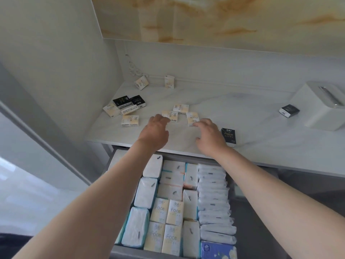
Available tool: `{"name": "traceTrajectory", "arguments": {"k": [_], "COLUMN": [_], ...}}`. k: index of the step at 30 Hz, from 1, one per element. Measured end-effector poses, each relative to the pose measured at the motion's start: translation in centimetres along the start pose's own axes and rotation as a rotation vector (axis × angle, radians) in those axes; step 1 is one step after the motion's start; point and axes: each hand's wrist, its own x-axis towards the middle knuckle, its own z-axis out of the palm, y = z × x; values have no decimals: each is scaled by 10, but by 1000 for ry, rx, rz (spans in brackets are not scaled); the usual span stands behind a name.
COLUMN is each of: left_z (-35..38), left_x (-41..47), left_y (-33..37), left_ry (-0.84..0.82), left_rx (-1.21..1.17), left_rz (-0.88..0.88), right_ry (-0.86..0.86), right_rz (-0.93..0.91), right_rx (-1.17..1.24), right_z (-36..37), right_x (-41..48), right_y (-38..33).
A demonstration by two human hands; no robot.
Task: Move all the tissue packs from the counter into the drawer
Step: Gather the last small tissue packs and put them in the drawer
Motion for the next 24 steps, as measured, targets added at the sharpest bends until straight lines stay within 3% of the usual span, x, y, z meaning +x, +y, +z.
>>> {"name": "traceTrajectory", "arguments": {"k": [6,9,14,19,22,24], "left_z": [13,19,18,18,16,15], "left_x": [30,41,48,41,34,29], "left_y": [-12,-14,-2,3,4,2], "left_ry": [-113,-139,128,53,63,69], "left_rx": [169,202,311,-7,6,-10], "left_rz": [14,25,60,2,-11,2], "right_ry": [-173,-90,158,148,-14,-25], "right_rz": [-9,-34,30,66,-1,-20], "right_rx": [-173,-131,54,70,182,274], "right_z": [9,15,18,16,11,11], "right_x": [25,29,31,28,20,14], "right_y": [5,8,11,11,14,13]}}
